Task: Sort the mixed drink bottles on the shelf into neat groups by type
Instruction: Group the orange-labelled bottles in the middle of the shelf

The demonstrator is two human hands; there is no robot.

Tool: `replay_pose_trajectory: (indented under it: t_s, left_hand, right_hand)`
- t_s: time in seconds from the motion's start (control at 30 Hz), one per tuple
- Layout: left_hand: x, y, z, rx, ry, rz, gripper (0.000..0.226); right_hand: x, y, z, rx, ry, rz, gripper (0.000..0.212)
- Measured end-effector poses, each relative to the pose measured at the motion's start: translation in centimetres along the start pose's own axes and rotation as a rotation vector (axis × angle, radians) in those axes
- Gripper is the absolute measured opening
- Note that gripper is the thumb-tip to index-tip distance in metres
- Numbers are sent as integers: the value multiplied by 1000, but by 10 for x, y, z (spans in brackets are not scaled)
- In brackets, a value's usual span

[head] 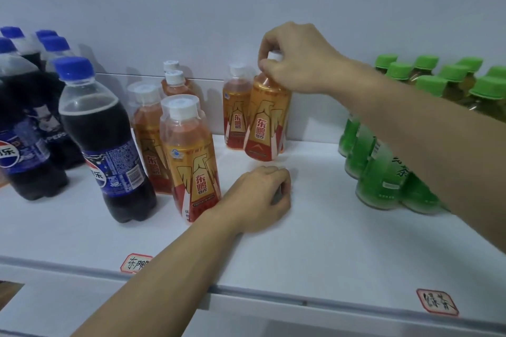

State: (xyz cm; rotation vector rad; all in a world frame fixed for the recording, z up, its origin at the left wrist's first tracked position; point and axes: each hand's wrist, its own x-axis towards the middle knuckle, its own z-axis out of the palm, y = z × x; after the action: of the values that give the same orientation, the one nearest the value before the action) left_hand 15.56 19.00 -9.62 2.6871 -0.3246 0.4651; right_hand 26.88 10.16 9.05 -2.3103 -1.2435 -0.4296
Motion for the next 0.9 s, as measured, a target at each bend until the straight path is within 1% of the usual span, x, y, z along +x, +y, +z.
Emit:
replay_pose_trajectory:
  t_s: [0.17, 0.3, 0.43, 0.57, 0.8, 0.83, 0.9]
  left_hand:
    - [-1, -1, 0, -8, -5, -5, 5]
    - [-2, -1, 1, -11, -9, -19, 6]
    - [-3, -1, 1, -15, -4, -12, 5]
    - [-3, -1, 1, -10, 1, -8, 6]
    - [-1, -2, 2, -10, -19, -13, 4]
    - [-1, -2, 2, -9, -19, -14, 4]
    - [-1, -3, 2, -8, -22, -17, 4]
  right_hand:
    - [2, 11, -21, -124, -183, 56, 9]
    - [3, 22, -23, -202, -252, 150, 10]
    - [4, 36, -9, -211, -201, 257, 18]
    - [6, 49, 7, -212, -139, 341, 14]
    - [7, 62, 21, -108, 42, 429, 19]
    - [7, 63, 23, -85, 65, 437, 23]
    - [5, 65, 31, -16, 119, 458, 40]
